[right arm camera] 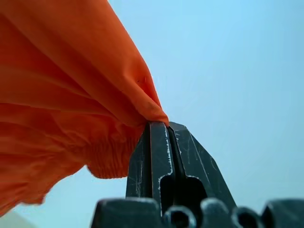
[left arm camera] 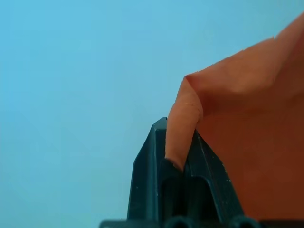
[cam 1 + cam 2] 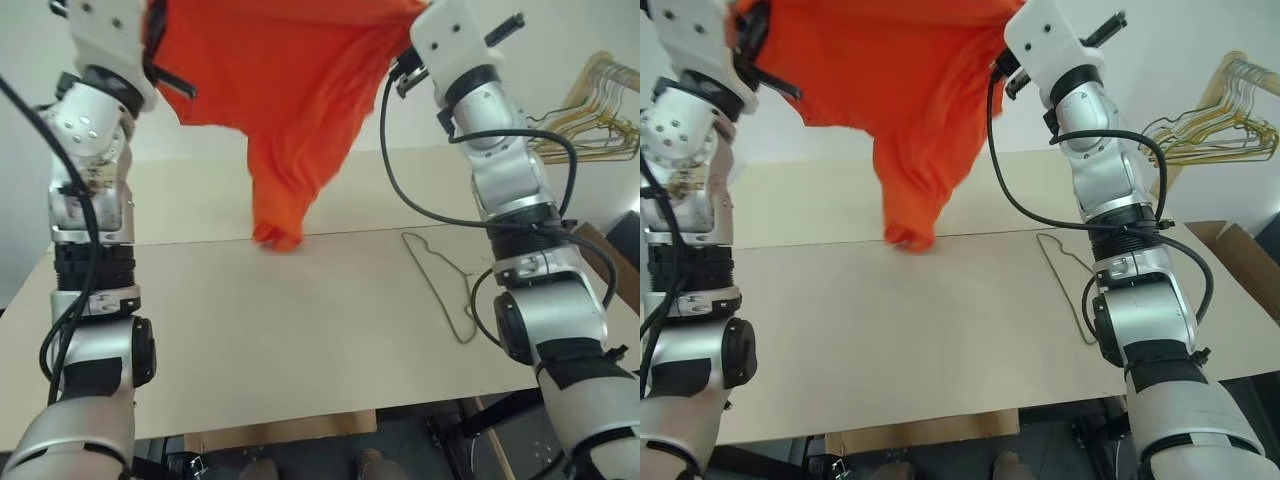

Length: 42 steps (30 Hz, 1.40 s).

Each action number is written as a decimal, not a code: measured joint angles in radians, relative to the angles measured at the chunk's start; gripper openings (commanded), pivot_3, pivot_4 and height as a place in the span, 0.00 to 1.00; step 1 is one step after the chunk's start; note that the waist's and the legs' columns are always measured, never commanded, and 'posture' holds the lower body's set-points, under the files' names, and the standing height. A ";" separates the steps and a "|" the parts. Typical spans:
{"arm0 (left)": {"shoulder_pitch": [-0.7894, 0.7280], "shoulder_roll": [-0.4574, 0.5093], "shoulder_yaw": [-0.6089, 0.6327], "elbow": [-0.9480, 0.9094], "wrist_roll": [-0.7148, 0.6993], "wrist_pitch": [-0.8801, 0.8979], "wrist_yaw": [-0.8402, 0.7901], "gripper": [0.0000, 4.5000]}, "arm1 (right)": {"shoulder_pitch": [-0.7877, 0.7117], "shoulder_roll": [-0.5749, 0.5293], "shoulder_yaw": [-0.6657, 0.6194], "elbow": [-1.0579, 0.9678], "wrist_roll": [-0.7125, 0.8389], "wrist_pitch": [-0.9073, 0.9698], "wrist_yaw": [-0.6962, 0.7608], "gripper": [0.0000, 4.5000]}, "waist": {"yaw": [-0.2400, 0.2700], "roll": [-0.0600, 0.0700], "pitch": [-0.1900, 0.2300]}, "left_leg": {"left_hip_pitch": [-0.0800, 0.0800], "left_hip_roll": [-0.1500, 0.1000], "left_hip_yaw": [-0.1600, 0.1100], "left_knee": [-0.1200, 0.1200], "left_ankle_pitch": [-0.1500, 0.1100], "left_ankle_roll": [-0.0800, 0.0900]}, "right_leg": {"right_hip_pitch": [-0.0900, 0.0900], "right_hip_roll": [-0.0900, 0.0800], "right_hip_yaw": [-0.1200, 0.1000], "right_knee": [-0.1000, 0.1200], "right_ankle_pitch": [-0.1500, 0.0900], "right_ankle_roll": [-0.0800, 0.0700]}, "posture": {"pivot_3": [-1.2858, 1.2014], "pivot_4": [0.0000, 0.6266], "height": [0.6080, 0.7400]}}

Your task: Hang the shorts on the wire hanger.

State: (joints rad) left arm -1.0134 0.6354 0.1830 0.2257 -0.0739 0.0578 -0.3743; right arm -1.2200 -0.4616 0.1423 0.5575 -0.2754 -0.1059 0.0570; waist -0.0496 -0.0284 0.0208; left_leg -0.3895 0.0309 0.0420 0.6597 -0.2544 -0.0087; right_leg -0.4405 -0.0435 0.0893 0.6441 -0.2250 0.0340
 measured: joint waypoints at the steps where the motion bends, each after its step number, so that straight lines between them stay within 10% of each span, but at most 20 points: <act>1: 0.046 0.031 0.014 -0.026 -0.036 0.000 -0.049 0.01 | 0.047 -0.002 0.001 -0.034 0.004 -0.022 0.012 0.00 | -0.012 0.000 0.000 | 0.000 0.000 0.000 0.000 -0.001 0.001 | 0.001 -0.001 0.000 -0.004 0.000 0.000 | 0.52 0.00 1.00; 17: 1.251 0.429 0.061 -0.419 -0.144 -0.167 -0.827 0.01 | 0.799 -0.270 0.268 -0.450 -0.092 -0.254 0.554 0.00 | -0.043 -0.001 0.004 | 0.026 0.003 0.009 0.005 -0.002 0.017 | 0.022 0.002 0.004 0.000 -0.011 -0.001 | 0.53 0.00 1.00; 30: 1.334 0.439 0.033 -0.485 -0.087 -0.212 -0.819 0.01 | 0.839 -0.436 0.278 -0.579 0.075 -0.261 0.965 0.00 | 0.009 -0.003 0.006 | 0.037 0.004 0.012 0.002 -0.006 0.020 | 0.033 0.001 0.004 -0.002 -0.012 0.001 | 0.53 0.00 1.00; 42: 1.419 0.439 0.028 -0.532 -0.030 -0.204 -0.803 0.01 | 0.880 -0.446 0.280 -0.623 0.093 -0.256 1.038 0.00 | 0.024 -0.003 0.006 | 0.039 0.004 0.013 0.002 -0.006 0.020 | 0.034 0.002 0.003 -0.002 -0.017 -0.003 | 0.54 0.00 1.00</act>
State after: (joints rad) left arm 0.4057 1.0746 0.2109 -0.3064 -0.1040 -0.1465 -1.1774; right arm -0.3397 -0.9077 0.4220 -0.0651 -0.1821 -0.3615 1.0954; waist -0.0258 -0.0314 0.0273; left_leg -0.3503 0.0347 0.0545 0.6614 -0.2608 0.0117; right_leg -0.4068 -0.0415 0.0927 0.6421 -0.2419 0.0315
